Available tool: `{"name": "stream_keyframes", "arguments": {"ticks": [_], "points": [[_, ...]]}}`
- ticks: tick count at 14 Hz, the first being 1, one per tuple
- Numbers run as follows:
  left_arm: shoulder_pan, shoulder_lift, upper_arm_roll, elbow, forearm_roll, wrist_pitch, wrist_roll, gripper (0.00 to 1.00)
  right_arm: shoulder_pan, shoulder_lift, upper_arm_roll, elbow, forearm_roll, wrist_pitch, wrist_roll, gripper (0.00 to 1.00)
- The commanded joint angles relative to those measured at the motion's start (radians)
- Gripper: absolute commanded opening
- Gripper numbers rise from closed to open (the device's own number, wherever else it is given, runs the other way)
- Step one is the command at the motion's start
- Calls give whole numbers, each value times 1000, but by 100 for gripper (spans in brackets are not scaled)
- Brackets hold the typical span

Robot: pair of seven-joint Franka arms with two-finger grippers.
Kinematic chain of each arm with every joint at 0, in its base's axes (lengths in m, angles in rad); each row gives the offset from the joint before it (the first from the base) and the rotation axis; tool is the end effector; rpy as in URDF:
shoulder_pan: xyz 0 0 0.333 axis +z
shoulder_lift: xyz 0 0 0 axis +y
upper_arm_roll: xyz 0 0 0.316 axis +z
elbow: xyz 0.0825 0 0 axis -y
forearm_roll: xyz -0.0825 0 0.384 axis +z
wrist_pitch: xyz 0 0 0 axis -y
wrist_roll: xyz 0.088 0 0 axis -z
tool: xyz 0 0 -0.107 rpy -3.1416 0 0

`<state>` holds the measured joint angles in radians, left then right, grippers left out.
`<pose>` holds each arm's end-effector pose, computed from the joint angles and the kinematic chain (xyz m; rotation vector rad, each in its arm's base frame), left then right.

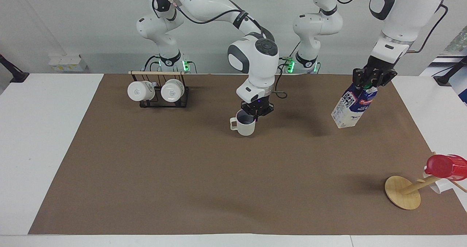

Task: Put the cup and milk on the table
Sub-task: 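Place the mug with the right gripper while the left gripper carries the carton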

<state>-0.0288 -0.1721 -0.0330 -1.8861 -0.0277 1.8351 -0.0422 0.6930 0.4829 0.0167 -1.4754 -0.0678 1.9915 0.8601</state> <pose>0.5181 -0.0355 0.5897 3.1082 -0.0215 0.1863 0.5335 0.4503 0.4020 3.1188 -0.1964 0.0972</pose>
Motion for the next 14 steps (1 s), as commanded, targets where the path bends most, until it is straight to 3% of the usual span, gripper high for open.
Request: {"name": "stream_keyframes", "arguments": {"ticks": [1,5,9,10,12,13,14], "points": [[-51,16,5,36,-3,-26,-56,39,-9,-18,5,-46,-3,20,33,0],[-124,14,5,38,-6,-22,-117,39,-18,-33,5,-95,16,47,56,0],[-154,14,2,38,-26,-8,-150,39,-21,-43,5,-114,20,76,57,22],[-154,14,1,38,-32,-7,-150,39,-21,-41,5,-109,22,76,59,37],[-157,16,-1,38,-40,-5,-153,39,-21,-38,5,-100,22,81,75,87],[-166,16,-1,38,-44,-3,-159,39,-21,-38,5,-95,8,82,79,100],[-174,16,-1,39,-46,-3,-168,39,-17,-38,5,-83,8,82,77,100]]}}
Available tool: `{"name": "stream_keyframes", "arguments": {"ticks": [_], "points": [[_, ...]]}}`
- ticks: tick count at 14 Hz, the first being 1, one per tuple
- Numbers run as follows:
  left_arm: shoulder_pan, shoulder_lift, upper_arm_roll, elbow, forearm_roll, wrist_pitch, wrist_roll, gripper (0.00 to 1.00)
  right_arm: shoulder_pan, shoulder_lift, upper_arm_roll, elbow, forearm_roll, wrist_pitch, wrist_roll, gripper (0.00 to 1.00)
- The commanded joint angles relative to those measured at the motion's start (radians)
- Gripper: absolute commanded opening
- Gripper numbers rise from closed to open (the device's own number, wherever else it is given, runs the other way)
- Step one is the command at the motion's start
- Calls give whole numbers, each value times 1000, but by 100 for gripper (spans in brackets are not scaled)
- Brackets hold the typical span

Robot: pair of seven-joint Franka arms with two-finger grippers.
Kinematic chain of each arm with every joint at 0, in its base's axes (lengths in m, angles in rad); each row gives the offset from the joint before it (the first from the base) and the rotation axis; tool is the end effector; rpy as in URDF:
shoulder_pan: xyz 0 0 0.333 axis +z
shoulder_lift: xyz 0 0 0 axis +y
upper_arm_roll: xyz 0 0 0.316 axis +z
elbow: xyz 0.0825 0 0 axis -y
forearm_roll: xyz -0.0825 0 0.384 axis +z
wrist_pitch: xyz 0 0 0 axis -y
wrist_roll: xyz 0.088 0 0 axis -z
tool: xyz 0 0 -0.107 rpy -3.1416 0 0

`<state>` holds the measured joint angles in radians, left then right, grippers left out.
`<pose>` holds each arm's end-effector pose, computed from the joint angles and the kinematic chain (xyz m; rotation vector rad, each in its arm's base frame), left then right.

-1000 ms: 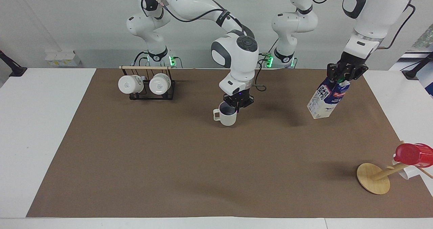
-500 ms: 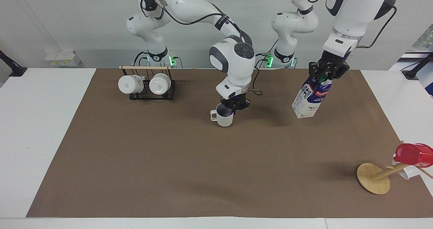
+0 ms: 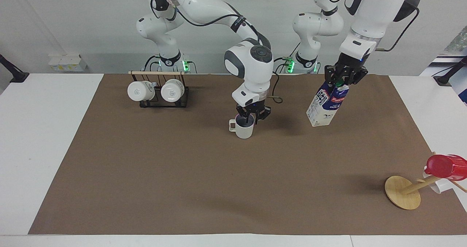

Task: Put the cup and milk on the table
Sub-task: 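Place the mug with the right gripper while the left gripper carries the carton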

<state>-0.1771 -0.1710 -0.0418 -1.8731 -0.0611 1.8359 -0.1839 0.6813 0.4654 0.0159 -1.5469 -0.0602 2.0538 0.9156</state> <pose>0.5067 -0.1193 0.5957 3.0574 -0.0349 0.1844 0.5323 0.4396 0.3857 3.1230 -0.3029 0.0982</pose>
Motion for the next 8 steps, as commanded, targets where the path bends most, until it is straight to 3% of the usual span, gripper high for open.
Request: {"name": "stream_keyframes", "arguments": {"ticks": [1,8], "points": [[-39,15,8,29,-13,0,-43,39,-9,-24,6,-1,11,20,22,100],[-153,44,8,38,-9,25,-182,35,-141,-200,-5,5,13,-67,-47,100]]}}
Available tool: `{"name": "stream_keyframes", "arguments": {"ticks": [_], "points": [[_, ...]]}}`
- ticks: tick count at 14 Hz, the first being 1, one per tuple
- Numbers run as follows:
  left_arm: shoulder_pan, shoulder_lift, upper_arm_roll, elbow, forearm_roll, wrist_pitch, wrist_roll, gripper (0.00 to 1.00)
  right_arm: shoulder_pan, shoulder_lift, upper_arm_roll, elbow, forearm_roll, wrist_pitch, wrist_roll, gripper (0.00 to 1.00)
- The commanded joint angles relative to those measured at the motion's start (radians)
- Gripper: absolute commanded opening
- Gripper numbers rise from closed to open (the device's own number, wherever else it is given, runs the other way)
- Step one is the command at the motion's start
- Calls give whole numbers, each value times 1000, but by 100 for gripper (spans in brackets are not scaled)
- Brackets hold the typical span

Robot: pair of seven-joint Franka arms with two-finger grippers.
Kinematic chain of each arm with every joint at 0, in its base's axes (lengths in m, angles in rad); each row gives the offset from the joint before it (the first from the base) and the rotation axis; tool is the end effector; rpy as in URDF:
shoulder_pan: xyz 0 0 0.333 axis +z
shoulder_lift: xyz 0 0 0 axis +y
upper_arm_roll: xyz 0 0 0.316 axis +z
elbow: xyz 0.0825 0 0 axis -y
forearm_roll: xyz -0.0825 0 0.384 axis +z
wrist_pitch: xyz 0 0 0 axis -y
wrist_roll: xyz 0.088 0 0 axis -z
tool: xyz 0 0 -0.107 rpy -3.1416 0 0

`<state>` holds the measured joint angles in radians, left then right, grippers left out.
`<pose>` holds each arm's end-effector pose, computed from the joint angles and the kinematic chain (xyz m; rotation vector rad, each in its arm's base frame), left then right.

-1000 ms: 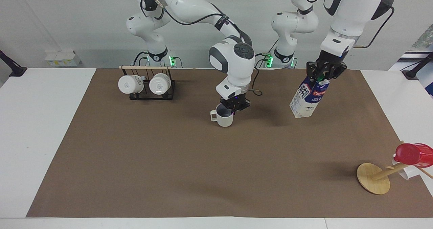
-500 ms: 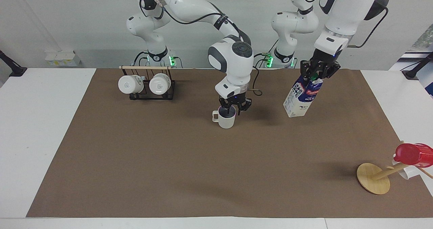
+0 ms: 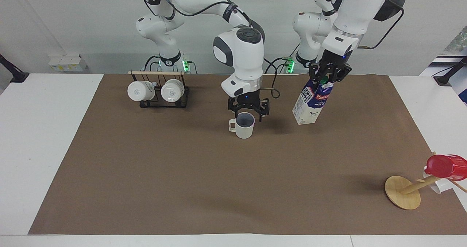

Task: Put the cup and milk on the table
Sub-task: 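Place the mug with the right gripper while the left gripper carries the carton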

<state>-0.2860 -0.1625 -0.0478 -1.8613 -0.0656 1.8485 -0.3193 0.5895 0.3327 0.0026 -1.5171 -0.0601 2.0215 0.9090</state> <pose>0.4935 -0.1784 0.5983 3.0343 -0.0018 0.1877 0.5647 0.3754 0.4880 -3.0216 0.4499 -0.2501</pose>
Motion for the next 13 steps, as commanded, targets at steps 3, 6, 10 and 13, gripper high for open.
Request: {"name": "stream_keyframes", "arguments": {"ticks": [3,6,10,13], "points": [[-88,49,14,22,-3,38,-99,35,-140,-142,8,-26,14,-90,-136,100],[-134,63,14,8,3,40,-127,34,-253,-208,8,-29,25,-176,-270,100],[-193,120,14,-47,33,139,-185,33,-407,-294,8,-46,45,-314,-520,100],[-202,118,14,-119,49,213,-185,33,-441,-325,5,-32,43,-386,-571,100]]}}
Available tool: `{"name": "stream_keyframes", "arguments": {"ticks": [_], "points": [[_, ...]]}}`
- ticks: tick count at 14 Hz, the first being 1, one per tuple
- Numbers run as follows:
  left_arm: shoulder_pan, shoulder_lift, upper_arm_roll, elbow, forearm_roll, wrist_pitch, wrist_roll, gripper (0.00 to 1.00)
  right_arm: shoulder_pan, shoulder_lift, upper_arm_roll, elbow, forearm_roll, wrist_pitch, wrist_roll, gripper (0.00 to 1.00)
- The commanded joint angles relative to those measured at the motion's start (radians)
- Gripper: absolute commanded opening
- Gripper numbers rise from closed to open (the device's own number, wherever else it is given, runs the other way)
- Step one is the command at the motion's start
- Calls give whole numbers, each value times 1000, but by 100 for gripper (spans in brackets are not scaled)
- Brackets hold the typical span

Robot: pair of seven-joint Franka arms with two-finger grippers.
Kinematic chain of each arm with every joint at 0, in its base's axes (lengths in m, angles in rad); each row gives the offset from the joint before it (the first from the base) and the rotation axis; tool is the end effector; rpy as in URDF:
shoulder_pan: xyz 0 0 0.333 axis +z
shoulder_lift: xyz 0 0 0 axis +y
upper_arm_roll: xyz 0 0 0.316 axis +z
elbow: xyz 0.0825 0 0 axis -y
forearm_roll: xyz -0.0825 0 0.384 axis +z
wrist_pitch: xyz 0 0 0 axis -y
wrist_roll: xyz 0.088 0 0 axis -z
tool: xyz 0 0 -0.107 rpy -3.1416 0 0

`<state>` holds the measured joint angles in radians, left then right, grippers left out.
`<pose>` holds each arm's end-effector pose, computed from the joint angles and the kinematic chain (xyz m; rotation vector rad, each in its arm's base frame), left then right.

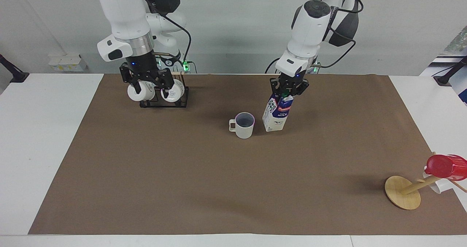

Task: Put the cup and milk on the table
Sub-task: 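Place the mug with the right gripper while the left gripper carries the carton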

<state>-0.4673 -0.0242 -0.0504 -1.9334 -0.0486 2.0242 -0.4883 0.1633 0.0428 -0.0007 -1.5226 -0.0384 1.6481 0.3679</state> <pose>0.4888 -0.2818 0.5051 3.0455 -0.0163 0.1215 0.5691 0.0895 0.6305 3.1068 -0.3179 0.1404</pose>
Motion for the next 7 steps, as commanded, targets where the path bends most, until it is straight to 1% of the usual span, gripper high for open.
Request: {"name": "stream_keyframes", "arguments": {"ticks": [1,4,6,7], "points": [[-21,-20,17,-59,47,39,-16,33,-16,-37,5,-18,20,-27,-30,100],[-21,-19,17,-67,47,41,-16,33,-37,-34,7,25,18,-79,-40,100],[-19,-13,18,-78,47,54,-16,33,-44,-35,2,27,15,-109,-99,100],[-19,0,18,-87,49,73,-16,33,-54,-35,-14,39,21,-114,-128,100]]}}
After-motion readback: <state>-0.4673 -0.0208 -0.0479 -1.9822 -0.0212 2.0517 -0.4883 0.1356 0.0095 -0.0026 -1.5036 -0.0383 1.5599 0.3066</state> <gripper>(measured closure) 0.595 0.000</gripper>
